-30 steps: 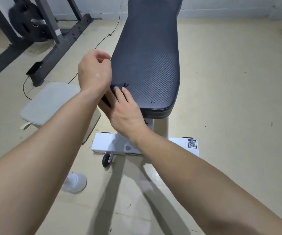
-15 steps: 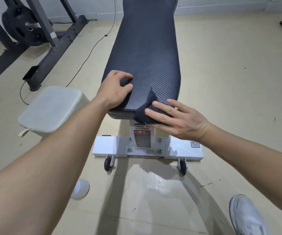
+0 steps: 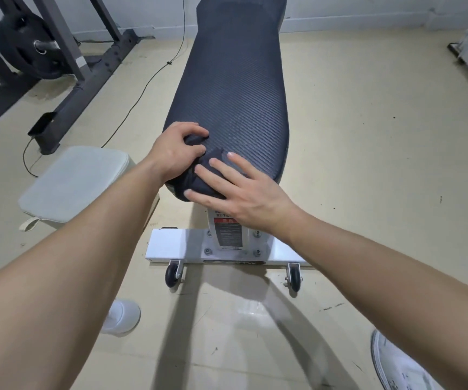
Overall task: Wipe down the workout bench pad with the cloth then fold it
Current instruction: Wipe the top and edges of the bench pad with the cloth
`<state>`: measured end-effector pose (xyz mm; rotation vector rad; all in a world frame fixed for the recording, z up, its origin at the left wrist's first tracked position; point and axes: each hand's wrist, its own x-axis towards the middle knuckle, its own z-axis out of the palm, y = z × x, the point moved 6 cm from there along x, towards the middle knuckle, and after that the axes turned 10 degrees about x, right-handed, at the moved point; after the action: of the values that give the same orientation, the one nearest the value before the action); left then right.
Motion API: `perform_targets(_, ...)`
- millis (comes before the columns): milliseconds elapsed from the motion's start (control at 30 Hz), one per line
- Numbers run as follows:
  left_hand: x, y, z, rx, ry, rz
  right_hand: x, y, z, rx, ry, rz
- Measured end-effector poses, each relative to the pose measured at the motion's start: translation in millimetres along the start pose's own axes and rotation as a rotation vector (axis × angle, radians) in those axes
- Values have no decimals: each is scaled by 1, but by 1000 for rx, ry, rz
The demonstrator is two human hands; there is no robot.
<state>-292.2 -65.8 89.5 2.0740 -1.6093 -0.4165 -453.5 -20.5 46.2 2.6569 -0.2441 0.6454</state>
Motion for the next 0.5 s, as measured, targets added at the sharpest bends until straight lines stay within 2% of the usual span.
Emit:
perform_targets(100, 0, 4, 6, 36, 17, -30, -46, 14, -6, -75, 106, 99)
perform_targets(200, -1, 14, 13, 108, 85, -123, -81, 25, -10, 20, 202, 428)
perform_targets(333, 2, 50, 29, 331, 201, -238, -81, 12, -6, 636, 411, 1028)
perform_targets(433, 23, 82, 46, 401, 199, -145, -64, 8, -6, 1060, 663, 1399)
perform_targets(500, 44, 94, 60, 449, 161, -45, -57, 18, -8, 1196, 751, 1584)
